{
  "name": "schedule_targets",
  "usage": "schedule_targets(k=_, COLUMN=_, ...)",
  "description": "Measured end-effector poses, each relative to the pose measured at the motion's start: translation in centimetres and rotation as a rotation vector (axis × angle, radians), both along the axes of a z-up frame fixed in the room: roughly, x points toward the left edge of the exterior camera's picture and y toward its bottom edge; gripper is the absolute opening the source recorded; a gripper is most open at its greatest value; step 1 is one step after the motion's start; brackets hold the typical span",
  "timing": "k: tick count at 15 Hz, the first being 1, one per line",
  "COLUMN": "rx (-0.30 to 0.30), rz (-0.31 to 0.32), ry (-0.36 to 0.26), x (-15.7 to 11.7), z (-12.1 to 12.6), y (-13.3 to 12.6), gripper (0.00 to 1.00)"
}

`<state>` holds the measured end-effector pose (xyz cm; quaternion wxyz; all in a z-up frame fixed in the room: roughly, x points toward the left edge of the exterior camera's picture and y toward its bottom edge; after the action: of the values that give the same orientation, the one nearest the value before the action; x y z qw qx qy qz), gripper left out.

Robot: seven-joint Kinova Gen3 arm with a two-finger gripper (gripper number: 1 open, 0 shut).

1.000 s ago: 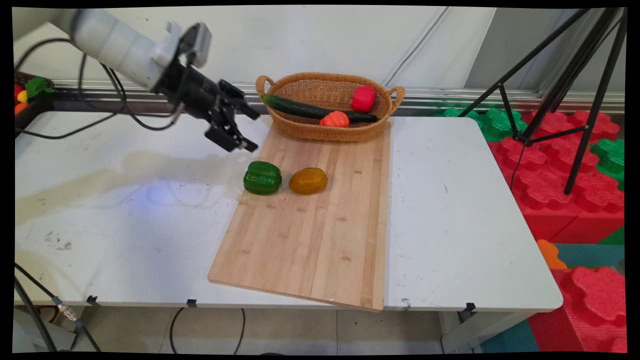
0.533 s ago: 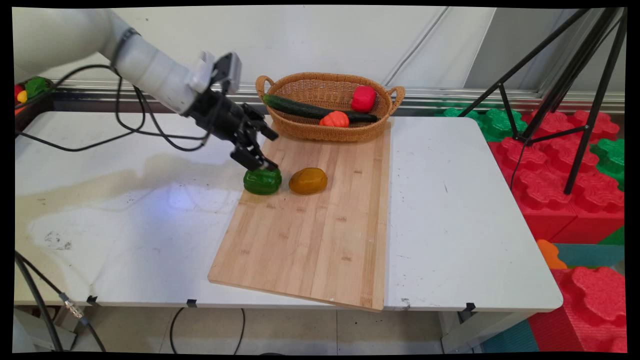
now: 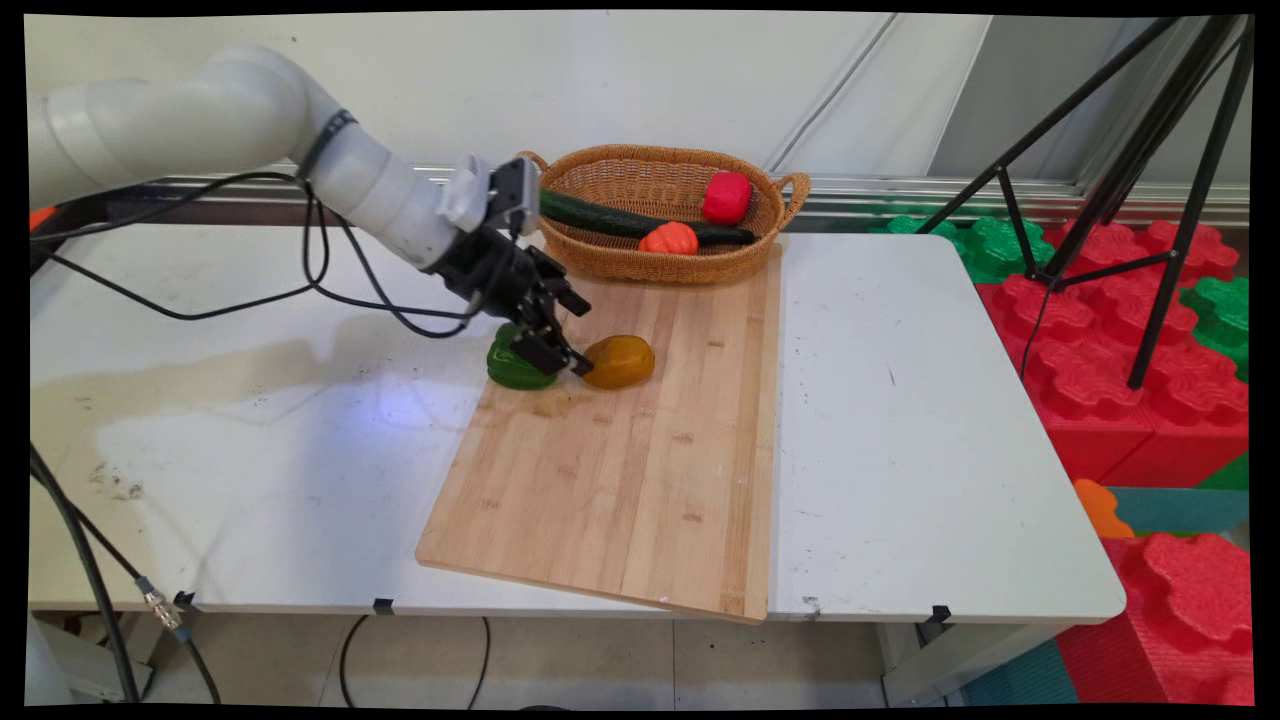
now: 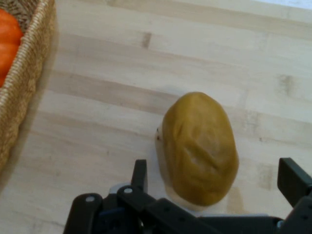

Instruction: Pick up the potato from the cutting board

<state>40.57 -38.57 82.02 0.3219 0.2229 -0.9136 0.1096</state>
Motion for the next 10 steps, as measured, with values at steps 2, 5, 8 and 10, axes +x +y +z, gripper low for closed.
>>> schedule_targets(k=2, rx=0.003, rz=0.006, ry=-0.003, x=-0.6, z=-0.7, y=-0.4, gripper=1.0)
schedule_targets(k=5, rx=0.011, rz=0.013, ry=-0.011, x=-1.6, z=-2.0, y=-1.1, gripper=1.0)
schedule_targets(k=8, rx=0.016, rz=0.016, ry=-0.016, x=-2.2, z=-2.7, y=-1.4, gripper=1.0)
schedule_targets(k=10, rx=0.017, rz=0.016, ry=-0.018, x=-2.4, z=-3.1, y=-1.6, gripper=1.0)
